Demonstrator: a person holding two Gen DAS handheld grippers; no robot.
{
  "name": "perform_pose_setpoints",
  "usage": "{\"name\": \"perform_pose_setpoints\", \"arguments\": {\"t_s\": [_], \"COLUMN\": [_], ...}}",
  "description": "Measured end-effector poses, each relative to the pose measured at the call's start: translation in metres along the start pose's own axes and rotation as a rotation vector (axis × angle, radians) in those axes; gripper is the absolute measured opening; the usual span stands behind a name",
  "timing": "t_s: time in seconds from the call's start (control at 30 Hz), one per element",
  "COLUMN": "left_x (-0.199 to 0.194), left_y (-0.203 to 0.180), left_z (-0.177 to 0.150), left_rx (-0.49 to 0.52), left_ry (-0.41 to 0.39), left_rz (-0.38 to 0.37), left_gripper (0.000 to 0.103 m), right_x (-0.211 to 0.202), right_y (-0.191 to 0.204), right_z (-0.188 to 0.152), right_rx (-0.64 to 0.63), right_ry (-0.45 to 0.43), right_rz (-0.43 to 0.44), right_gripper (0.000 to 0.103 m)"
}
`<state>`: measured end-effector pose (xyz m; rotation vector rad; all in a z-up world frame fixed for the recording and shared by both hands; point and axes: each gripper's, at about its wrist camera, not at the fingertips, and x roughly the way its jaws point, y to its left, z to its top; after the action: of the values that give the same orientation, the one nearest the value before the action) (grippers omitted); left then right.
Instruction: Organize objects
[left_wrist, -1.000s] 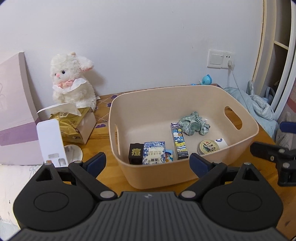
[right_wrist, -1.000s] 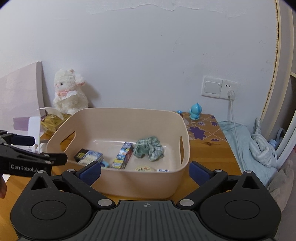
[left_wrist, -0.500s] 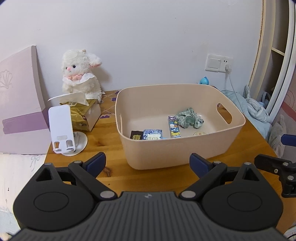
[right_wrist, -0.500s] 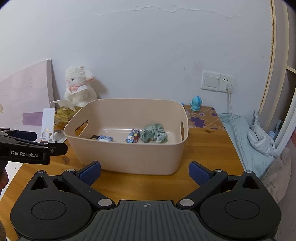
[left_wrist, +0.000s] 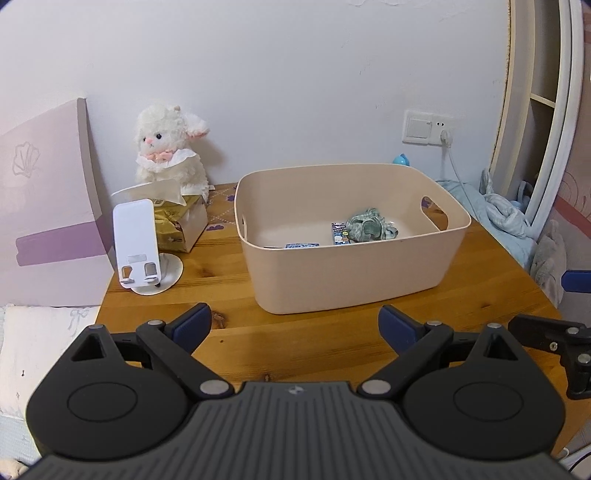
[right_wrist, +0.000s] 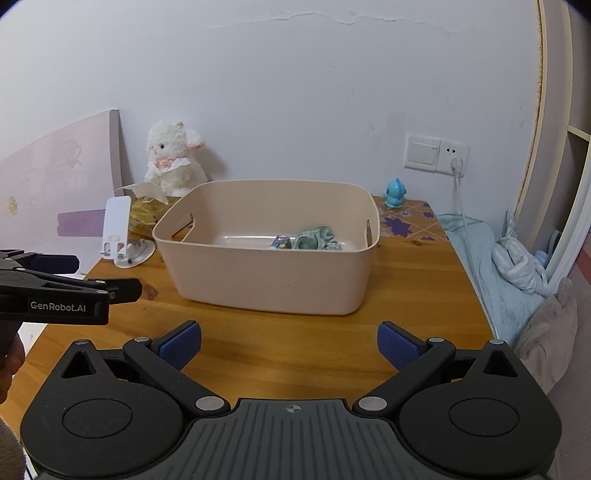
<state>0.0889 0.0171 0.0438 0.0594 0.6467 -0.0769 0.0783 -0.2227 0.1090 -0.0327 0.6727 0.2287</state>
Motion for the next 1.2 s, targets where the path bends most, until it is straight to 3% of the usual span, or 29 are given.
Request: {"name": "perform_pose_setpoints", "arguments": {"t_s": [0.6, 1.2], "left_x": [-0.053, -0.101], "left_y": [-0.014, -0.010], "left_z": [-0.027, -0.037], "left_rx": [0.019, 0.002], "left_ry": [-0.087, -0.133], "left_rz": [0.001, -0.054], "left_gripper": [0.098, 0.100], "right_x": [-0.038, -0.083], "right_y": [0.008, 0.014], "right_z": [-0.022, -0.036], "right_rx": [0.002, -0.009], "right_ry": [-0.033, -0.096], "right_rz": [0.016, 0.006], "right_gripper": [0.103, 0.103]}}
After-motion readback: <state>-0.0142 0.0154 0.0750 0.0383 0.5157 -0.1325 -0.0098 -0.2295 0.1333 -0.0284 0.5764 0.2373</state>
